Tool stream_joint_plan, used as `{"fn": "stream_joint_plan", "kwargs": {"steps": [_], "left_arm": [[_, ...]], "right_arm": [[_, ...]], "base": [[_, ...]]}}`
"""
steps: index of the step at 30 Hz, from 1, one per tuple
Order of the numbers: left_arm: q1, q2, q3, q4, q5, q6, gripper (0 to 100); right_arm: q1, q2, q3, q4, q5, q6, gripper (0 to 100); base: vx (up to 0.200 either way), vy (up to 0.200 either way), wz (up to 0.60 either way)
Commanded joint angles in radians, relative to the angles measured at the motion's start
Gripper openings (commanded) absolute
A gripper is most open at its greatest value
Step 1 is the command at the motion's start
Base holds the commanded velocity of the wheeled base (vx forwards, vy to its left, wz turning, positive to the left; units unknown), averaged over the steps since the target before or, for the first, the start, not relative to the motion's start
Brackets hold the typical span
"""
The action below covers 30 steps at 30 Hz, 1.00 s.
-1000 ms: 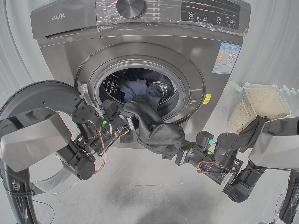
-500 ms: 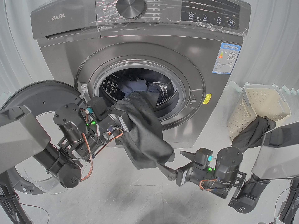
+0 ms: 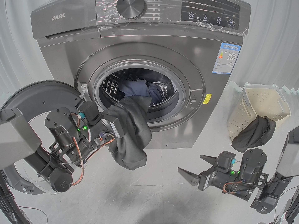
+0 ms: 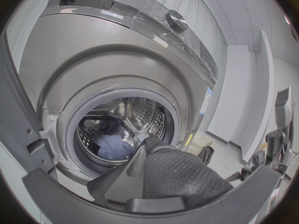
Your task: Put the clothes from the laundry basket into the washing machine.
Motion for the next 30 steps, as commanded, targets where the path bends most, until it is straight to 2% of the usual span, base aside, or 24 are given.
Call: {"fn": "stream_joint_plan", "kwargs": {"steps": [1, 6, 15, 19, 24, 30], "left_arm": [[0.016, 0.002, 0.044, 0.000, -0.003, 0.027, 0], [0.019, 0.011, 0.059, 0.000, -0.001, 0.035, 0], [0.018, 0.054, 0.068, 0.000, 0.002, 0.049, 0], [0.002, 0.065, 0.070, 0.000, 0.006, 0.052, 0], [-0.015, 0.071, 0.070, -0.002, 0.008, 0.092, 0], [-0.038, 0.076, 0.071, -0.002, 0.009, 0.095, 0]], "right_arm": [[-0.105, -0.010, -0.018, 0.000, 0.026, -0.009, 100], [-0.151, 0.037, -0.025, 0.000, 0.059, -0.025, 100], [-0.135, 0.052, -0.041, 0.000, 0.058, -0.024, 100], [-0.129, 0.057, -0.042, -0.002, 0.056, -0.022, 100], [-0.123, 0.056, -0.042, 0.000, 0.056, -0.022, 100], [-0.106, 0.052, -0.038, -0.002, 0.055, -0.022, 100]], "base": [[0.000, 0.000, 0.00], [0.000, 0.000, 0.00], [0.000, 0.000, 0.00], [0.200, 0.000, 0.00], [0.200, 0.000, 0.00], [0.200, 0.000, 0.00]]}}
